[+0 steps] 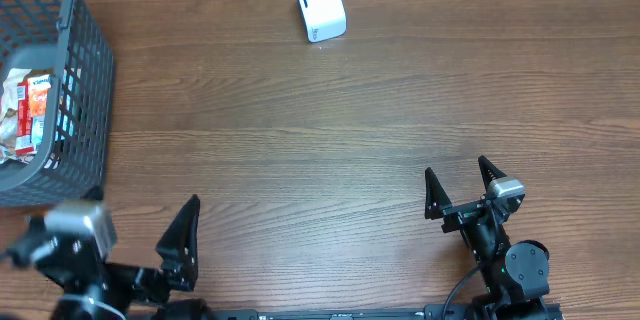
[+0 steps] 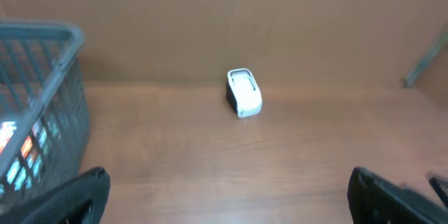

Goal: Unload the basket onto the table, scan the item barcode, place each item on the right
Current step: 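Move the left gripper left toward the grey basket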

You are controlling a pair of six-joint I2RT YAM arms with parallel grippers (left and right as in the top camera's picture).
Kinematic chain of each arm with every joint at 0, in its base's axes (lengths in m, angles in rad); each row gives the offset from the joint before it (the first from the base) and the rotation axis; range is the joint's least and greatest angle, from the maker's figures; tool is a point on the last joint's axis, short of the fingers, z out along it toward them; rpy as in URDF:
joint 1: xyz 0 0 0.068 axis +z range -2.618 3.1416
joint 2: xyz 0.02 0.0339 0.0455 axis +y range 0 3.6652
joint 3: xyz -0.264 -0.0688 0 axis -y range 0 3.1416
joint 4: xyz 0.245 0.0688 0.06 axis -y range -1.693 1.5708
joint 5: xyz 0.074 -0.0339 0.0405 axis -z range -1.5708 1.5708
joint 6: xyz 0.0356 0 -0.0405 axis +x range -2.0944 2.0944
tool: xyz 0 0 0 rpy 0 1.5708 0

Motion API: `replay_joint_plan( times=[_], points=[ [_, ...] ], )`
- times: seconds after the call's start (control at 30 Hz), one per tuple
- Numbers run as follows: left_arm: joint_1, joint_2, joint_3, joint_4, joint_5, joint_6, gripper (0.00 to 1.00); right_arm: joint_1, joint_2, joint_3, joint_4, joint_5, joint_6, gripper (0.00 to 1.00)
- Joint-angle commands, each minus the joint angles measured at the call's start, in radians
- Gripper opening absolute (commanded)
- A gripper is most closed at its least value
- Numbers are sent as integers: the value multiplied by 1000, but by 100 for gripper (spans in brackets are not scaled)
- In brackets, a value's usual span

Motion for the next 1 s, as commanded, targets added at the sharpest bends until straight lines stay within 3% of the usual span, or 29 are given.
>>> replay_joint_plan(
  times=[0.0,0.2,0.47,0.67,0.77,0.87,0.97],
  points=[
    [-2,185,196,-148,62,56,100,-5,-9,-10,6,-1,1,100],
    [-2,431,360,-363,72,55,100,-5,-9,-10,6,-1,1,100],
    [-2,624,360,-428,227,48,100,-5,-9,-10,6,-1,1,100],
    [-2,732,360,-446,245,48,100,-5,-9,-10,5,-1,1,100],
    [-2,773,360,-447,245,48,91,-5,-9,-10,6,-1,1,100],
    [-2,804,360,-449,245,48,91,-5,-9,-10,6,-1,1,100],
    [-2,823,360,-449,245,48,100,-5,-9,-10,6,-1,1,100]
  ],
)
